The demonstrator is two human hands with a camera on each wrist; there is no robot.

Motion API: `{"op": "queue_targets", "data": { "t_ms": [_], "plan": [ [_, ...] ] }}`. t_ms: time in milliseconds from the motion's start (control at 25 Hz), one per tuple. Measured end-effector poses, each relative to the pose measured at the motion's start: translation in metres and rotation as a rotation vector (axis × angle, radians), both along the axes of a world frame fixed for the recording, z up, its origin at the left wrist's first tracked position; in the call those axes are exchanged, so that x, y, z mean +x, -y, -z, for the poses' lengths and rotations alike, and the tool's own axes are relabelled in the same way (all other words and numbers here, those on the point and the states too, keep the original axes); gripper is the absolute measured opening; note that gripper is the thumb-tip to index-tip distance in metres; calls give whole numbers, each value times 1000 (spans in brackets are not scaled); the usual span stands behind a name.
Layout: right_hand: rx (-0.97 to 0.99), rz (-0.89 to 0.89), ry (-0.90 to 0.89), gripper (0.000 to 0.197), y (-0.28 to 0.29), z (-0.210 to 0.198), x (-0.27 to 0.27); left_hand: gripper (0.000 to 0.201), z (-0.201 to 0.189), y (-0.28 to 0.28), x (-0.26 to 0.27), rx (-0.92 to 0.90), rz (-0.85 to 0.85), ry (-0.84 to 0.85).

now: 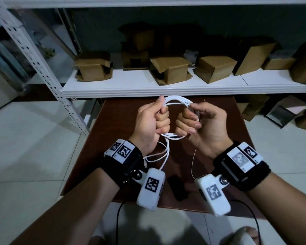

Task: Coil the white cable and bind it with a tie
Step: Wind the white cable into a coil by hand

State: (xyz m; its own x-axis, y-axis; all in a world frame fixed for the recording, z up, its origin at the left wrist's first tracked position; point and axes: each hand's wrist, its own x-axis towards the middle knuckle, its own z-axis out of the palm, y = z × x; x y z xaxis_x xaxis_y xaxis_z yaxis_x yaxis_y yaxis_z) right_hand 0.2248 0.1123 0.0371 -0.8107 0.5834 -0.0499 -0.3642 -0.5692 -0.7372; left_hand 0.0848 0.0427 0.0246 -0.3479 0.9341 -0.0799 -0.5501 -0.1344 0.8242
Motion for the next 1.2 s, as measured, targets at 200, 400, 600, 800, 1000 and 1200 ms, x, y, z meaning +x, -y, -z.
{"op": "queue_targets", "data": {
  "t_ms": [200, 400, 600, 800, 1000, 1200],
  "plan": [
    [160, -54, 124, 32, -1, 1, 5, 44, -1, 4, -4, -4, -14, -225],
    [350, -115, 315, 24, -6, -1, 8, 46, 0, 8, -2, -25, 71, -551],
    [479, -114, 461, 19, -8, 6, 7, 51, 6, 9, 4, -19, 82, -762],
    [418, -27, 515, 15, 0, 6, 2, 62, 17, 1, -2, -36, -81, -1181],
    [380, 90, 550, 10, 8, 2, -2, 48, 16, -1, 3, -56, 51, -753],
    [207, 196, 467, 17, 3, 1, -4, 34, 14, 7, -5, -14, 167, -489]
  ]
}}
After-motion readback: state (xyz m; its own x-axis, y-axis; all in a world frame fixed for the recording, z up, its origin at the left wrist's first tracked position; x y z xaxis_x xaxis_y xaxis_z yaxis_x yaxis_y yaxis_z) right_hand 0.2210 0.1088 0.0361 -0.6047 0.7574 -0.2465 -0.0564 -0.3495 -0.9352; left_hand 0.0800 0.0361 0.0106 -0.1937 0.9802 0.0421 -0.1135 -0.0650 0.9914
